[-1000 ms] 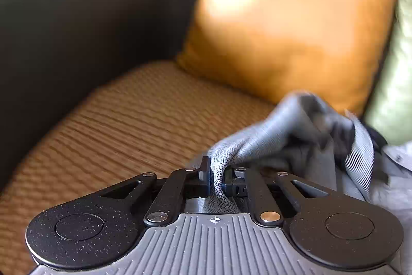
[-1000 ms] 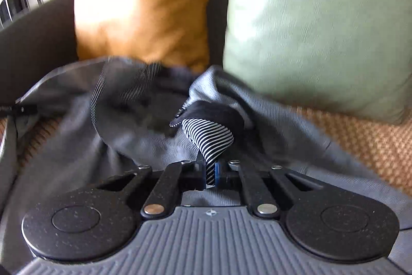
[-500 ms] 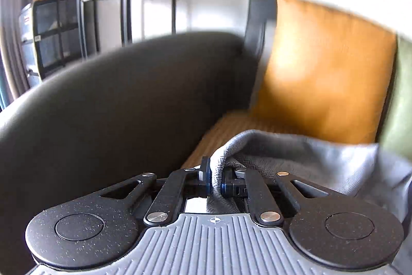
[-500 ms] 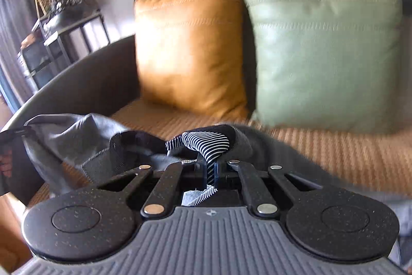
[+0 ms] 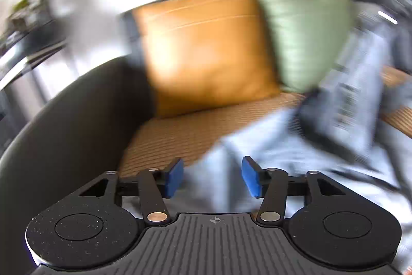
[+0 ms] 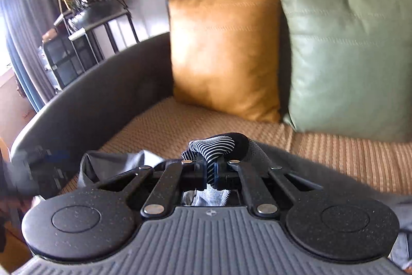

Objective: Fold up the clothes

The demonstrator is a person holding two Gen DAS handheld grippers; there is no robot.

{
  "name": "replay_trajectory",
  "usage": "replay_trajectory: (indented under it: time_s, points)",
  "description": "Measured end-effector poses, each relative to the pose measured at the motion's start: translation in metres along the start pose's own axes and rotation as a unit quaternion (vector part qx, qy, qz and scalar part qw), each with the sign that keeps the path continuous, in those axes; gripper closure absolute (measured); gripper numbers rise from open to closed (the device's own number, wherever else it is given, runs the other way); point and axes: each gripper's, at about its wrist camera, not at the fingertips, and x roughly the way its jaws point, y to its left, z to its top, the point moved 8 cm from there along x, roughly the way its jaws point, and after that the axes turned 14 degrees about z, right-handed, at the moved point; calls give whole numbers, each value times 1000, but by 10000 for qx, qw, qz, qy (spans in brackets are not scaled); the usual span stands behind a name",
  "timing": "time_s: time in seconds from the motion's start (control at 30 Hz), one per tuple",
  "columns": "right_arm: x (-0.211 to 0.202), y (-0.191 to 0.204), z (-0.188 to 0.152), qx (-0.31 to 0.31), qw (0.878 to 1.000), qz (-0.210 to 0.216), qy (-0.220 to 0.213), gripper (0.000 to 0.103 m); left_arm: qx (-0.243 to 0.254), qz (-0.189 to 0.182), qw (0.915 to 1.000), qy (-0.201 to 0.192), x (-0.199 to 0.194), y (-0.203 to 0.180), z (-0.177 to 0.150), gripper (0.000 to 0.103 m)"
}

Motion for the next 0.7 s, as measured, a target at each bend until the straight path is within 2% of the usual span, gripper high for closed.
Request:
replay_trajectory:
  time_s: [0.1,0.27,0.37,0.5,0.53,0.57,0.6,0.7]
  points:
    - [0,9,8,-105,9999,-3,-22,98,465,-376,9978,-291,-17,-74,-3,32]
    - [-1,14,15,-176,9998,-31,-58,98,1302,-244,9878,-816,-19,-158,-10,28]
    - [-2,15,16,-190,9998,-29,-53,98,1552,-206,9840,-846,-7,-178,-14,28]
    - [-3,15,14,-156,9999,6,-66,98,1770,-37,9818,-688,25,-187,-12,28]
    - [-4,13,14,-145,9999,3,-72,98,1828,-61,9812,-619,32,-189,-13,48]
    - [-5,11,13,-128,9999,-2,-73,98,1872,-90,9808,-544,39,-189,-13,84]
    - [-5,9,12,-115,9999,-13,-67,98,1780,-159,9830,-422,43,-184,-12,102]
    - [-9,2,7,-132,9999,-66,-32,98,709,-384,9967,-115,48,-145,4,103]
